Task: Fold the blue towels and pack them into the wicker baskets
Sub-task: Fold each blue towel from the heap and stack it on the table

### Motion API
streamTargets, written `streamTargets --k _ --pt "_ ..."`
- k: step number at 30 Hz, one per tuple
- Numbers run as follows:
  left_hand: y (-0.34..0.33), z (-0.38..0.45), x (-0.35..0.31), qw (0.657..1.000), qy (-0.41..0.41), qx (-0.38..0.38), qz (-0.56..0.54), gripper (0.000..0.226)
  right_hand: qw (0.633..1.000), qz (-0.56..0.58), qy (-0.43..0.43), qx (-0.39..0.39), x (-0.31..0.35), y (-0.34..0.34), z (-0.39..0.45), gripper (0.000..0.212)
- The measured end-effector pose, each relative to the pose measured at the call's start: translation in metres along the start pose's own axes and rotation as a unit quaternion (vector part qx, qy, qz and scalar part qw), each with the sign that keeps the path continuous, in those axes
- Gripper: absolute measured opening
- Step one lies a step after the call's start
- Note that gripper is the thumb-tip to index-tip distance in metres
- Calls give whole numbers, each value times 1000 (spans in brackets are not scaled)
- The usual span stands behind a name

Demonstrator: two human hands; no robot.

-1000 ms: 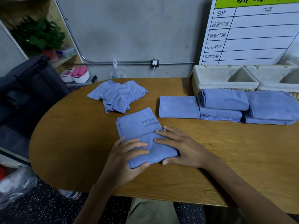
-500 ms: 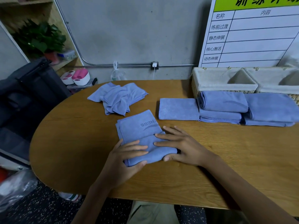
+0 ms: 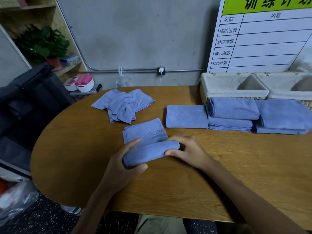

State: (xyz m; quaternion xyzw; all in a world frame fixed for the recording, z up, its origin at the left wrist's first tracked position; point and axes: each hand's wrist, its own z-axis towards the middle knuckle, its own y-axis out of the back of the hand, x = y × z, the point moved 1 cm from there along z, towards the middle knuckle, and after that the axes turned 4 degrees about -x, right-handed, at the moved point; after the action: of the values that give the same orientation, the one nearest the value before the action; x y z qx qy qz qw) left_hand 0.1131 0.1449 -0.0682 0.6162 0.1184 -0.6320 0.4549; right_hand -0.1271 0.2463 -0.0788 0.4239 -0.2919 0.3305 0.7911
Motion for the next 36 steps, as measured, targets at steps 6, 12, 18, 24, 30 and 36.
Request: streamTargets --k 6,12,18,24,30,36 --pt "0 7 4 995 -32 -89 19 76 995 52 -48 -72 4 -6 11 32" --pt "-7 15 -5 982 -26 -185 -43 67 986 120 -72 -92 9 -10 8 36" --pt "-15 36 8 965 25 -261 -26 62 971 167 -155 -70 4 -17 15 44" --pt "-17 52 11 957 70 -276 55 52 972 26 -215 -96 -16 -30 46 41" --pt "-11 70 20 948 122 -218 199 40 959 -140 -223 -106 -7 -34 57 35" --pt "-12 80 22 915 173 -150 333 35 939 -333 15 -86 13 -40 56 19"
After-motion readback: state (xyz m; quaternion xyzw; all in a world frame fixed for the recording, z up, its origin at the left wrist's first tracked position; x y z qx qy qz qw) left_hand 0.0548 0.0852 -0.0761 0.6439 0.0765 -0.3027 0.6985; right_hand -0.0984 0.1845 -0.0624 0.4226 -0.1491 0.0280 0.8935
